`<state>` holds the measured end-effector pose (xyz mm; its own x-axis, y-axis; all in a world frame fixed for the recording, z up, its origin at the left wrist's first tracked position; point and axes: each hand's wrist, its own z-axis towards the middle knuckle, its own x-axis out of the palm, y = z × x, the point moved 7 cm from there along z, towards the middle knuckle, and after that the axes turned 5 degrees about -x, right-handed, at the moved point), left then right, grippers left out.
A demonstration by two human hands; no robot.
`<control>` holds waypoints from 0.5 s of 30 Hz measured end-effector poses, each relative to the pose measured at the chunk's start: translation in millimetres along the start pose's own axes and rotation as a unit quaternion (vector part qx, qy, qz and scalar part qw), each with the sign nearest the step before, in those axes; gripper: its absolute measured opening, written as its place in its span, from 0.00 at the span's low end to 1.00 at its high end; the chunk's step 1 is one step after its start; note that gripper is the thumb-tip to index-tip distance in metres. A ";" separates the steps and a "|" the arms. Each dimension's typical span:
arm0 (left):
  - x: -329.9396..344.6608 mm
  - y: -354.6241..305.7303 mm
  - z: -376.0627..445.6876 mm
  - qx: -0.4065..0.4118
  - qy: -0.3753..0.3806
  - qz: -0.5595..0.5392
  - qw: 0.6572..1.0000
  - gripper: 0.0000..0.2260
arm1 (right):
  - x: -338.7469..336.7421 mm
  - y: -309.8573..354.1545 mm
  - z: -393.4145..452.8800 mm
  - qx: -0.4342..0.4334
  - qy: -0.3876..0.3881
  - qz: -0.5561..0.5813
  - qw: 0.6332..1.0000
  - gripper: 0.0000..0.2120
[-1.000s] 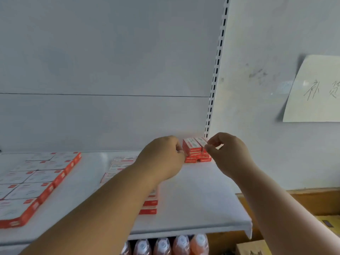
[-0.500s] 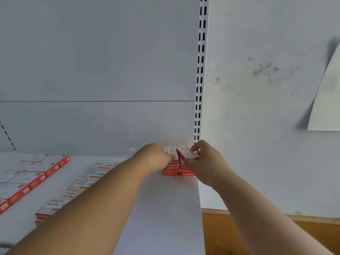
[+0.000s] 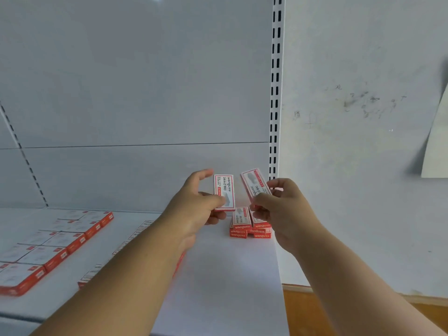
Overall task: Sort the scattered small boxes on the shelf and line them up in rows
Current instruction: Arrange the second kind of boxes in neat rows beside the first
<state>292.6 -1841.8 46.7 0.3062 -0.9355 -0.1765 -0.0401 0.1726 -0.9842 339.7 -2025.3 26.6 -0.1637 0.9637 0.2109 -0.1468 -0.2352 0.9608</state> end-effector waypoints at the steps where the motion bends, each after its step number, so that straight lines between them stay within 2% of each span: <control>1: -5.6 -1.0 -4.0 -0.006 0.022 -0.022 0.999 0.22 | 7.8 2.5 -3.9 0.006 0.016 0.043 0.999 0.25; 3: -17.4 -2.2 -11.1 -0.023 0.072 -0.071 0.995 0.20 | 26.0 8.2 -13.3 0.018 0.052 0.109 0.992 0.31; 4: -25.3 -2.6 -14.3 -0.028 0.090 -0.088 0.992 0.19 | 34.8 10.9 -18.4 0.021 0.059 0.118 0.991 0.30; 8: -67.0 2.0 -20.8 -0.042 0.106 -0.121 0.986 0.12 | 68.8 14.1 -39.7 0.020 0.042 0.035 0.998 0.16; 11: -97.2 14.0 -25.1 -0.073 0.116 -0.173 0.975 0.09 | 94.8 5.2 -56.2 0.049 0.012 0.029 0.998 0.07; 13: -117.9 24.1 -27.7 -0.086 0.106 -0.186 0.973 0.10 | 112.8 -1.1 -68.2 0.057 -0.001 0.024 0.998 0.06; 15: -138.0 33.7 -27.3 -0.084 0.091 -0.177 0.976 0.16 | 129.2 -7.4 -79.3 0.056 -0.007 0.028 0.998 0.07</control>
<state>223.0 -1715.3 37.4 0.1558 -0.9692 0.1906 -0.1235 -0.2105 -0.9698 242.3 -1909.1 32.4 -0.1549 0.9511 0.2671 -0.0285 -0.2745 0.9612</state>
